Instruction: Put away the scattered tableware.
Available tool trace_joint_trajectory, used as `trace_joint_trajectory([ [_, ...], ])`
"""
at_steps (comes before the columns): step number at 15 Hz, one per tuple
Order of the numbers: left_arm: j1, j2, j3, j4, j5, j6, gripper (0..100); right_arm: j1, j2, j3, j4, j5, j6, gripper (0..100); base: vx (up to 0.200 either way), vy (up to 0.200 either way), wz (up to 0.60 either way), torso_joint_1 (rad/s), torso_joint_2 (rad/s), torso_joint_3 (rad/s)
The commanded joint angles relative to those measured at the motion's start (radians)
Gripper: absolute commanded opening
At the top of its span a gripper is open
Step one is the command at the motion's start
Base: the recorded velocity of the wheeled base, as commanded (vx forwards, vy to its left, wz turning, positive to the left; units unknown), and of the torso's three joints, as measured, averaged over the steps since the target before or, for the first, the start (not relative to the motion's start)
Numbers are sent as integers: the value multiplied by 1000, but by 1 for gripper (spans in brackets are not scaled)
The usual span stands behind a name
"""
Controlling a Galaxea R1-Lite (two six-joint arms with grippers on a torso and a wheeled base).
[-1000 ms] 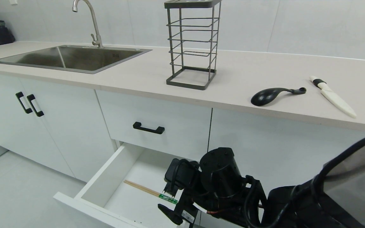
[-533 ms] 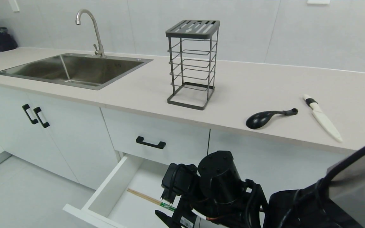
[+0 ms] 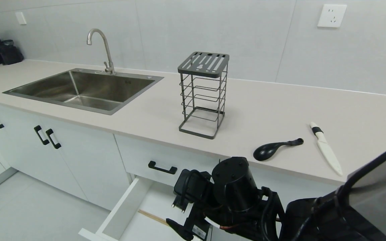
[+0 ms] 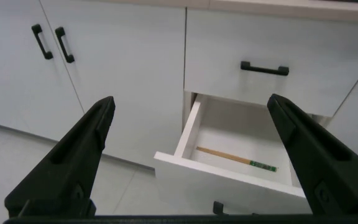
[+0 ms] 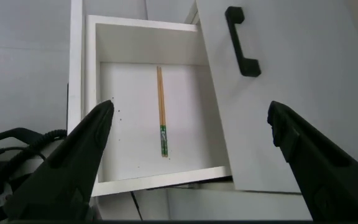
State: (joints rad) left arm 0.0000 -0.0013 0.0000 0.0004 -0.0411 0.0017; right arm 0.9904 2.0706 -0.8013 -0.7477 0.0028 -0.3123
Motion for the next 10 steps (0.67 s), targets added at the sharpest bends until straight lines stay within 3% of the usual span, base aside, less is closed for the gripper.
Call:
trace_joint_trajectory([
  [1,0,1,0,0,0,0,100,-1,2,10,-1,0,1,100,0,0,0,276,-496,-246],
  [10,0,1,0,0,0,0,100,-3,5,24,-1,3,2,100,0,0,0,263,-521,-263],
])
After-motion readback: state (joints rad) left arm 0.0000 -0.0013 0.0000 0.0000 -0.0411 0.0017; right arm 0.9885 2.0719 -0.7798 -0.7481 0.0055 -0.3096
